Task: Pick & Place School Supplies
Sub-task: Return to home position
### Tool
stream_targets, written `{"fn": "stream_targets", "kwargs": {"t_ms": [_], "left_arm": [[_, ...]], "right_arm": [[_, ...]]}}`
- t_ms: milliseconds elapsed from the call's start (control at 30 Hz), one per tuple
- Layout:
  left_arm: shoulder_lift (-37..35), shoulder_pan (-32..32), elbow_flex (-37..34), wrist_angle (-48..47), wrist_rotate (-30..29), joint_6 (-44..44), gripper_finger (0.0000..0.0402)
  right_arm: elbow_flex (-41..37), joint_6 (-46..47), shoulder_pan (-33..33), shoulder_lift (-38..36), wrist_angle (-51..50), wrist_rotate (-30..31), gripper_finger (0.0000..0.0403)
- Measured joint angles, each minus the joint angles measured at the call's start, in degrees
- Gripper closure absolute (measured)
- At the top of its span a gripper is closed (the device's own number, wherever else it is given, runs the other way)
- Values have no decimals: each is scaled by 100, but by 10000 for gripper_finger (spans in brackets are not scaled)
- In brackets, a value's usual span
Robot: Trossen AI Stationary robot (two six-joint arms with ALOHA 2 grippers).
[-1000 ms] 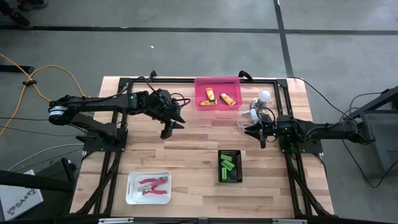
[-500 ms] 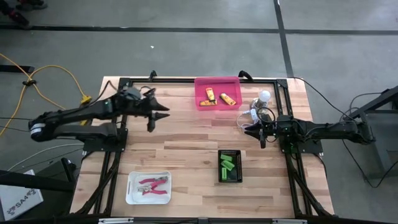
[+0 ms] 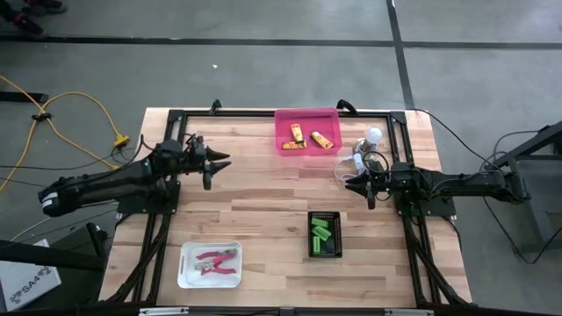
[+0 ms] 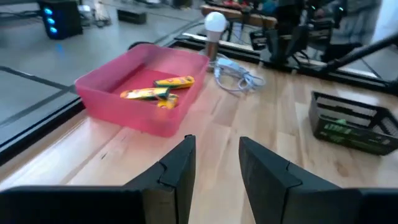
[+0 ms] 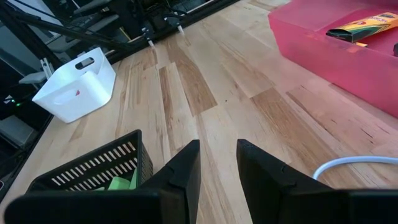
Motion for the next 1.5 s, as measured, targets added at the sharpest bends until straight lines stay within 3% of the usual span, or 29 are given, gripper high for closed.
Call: {"fn": "stream_targets", "kwargs": {"t_ms": [233,533,833,1267,1500], "left_arm": [[-192,0,-717,972,-297,-149,282],[-346,2,-1087,1308,-455,-309,282],[-344,345,-1100,776,-408,-394,282],[-353,1054,-1113,151,326,-667,282],[-802,1172,-1115,-139,325,-758,282]], "right_arm": [[0,0,0,0,2,0,310],[0,-1,0,0,4,1,310],[0,-1,0,0,4,1,310],[0,-1,0,0,4,0,310],[0,-1,0,0,4,1,310]]}}
